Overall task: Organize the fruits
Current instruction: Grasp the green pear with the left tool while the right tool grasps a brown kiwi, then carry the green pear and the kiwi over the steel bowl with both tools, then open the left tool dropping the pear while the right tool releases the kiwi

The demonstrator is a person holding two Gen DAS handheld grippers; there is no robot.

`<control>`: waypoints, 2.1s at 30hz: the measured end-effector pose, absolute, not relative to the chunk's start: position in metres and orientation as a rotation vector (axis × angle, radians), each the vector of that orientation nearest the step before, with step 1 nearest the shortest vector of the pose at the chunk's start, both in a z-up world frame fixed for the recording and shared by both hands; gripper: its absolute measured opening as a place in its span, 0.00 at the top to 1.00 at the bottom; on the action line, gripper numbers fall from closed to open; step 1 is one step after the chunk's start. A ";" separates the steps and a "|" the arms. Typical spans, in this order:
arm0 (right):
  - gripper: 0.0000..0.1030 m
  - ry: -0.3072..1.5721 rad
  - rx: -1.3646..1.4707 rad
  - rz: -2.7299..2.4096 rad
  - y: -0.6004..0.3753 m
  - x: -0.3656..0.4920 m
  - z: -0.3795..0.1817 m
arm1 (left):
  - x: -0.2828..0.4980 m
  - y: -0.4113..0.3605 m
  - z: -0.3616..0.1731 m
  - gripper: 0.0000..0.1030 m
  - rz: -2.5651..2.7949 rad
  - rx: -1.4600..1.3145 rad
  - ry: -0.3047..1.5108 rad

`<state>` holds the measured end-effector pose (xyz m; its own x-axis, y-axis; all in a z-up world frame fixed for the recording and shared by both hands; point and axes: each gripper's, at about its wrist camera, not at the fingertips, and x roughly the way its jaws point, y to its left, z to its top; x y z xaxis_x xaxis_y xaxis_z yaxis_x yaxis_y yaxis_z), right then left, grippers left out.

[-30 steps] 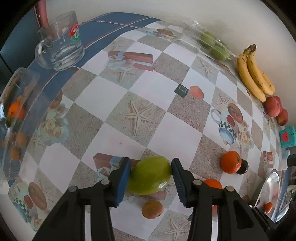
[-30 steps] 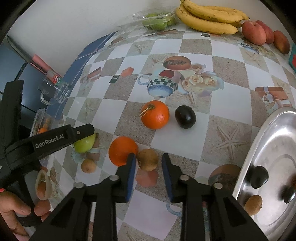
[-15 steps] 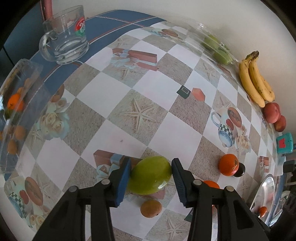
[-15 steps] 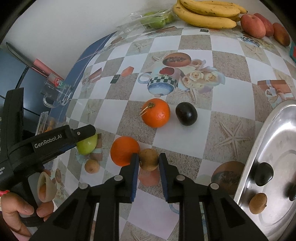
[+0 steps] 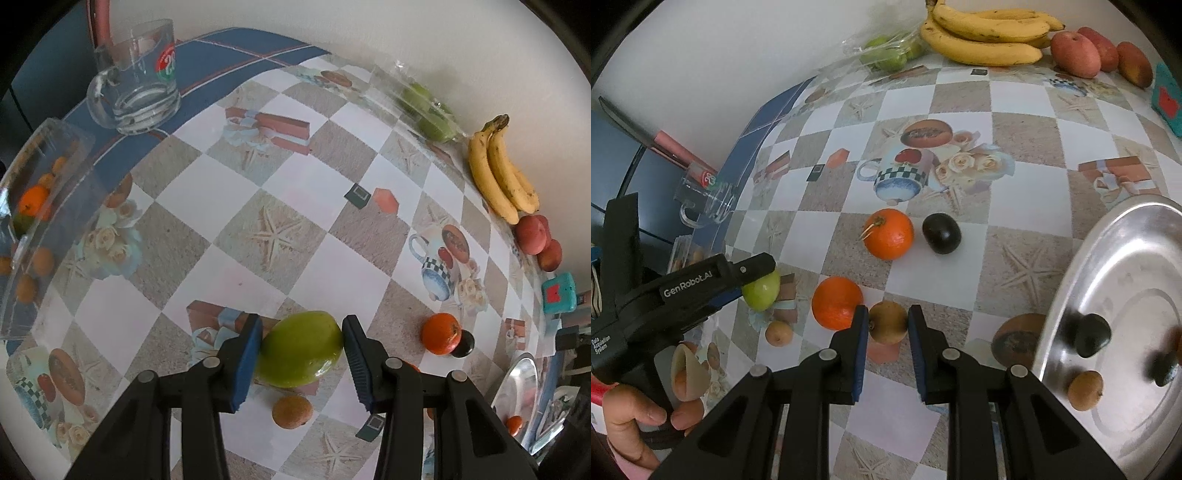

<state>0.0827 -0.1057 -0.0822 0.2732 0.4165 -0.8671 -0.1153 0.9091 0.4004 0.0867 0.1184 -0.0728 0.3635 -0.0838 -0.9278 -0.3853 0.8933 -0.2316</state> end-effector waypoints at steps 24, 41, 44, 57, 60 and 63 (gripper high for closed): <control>0.78 1.147 0.330 0.063 -0.209 0.073 -0.044 | 0.085 0.031 -0.029 0.54 -0.028 -0.339 1.111; 0.78 1.071 0.525 -0.179 -0.320 0.046 -0.040 | 0.077 -0.138 -0.014 0.54 -0.446 -0.088 1.064; 0.78 1.065 0.523 -0.168 -0.319 0.048 -0.040 | 0.079 -0.157 -0.020 0.54 -0.455 -0.021 1.049; 0.78 1.116 0.570 -0.190 -0.330 0.057 -0.070 | 0.095 -0.180 -0.058 0.54 -0.457 0.041 1.065; 0.77 1.129 0.594 -0.198 -0.333 0.057 -0.076 | 0.093 -0.181 -0.057 0.54 -0.462 0.045 1.061; 0.77 1.132 0.599 -0.209 -0.335 0.055 -0.076 | 0.091 -0.182 -0.055 0.53 -0.474 0.041 1.061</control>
<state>0.0552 -0.3348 -0.0763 0.4256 0.1390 -0.8942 0.4488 0.8257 0.3419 0.0908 -0.1824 -0.0553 0.3975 -0.3549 -0.8462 0.3934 0.8990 -0.1922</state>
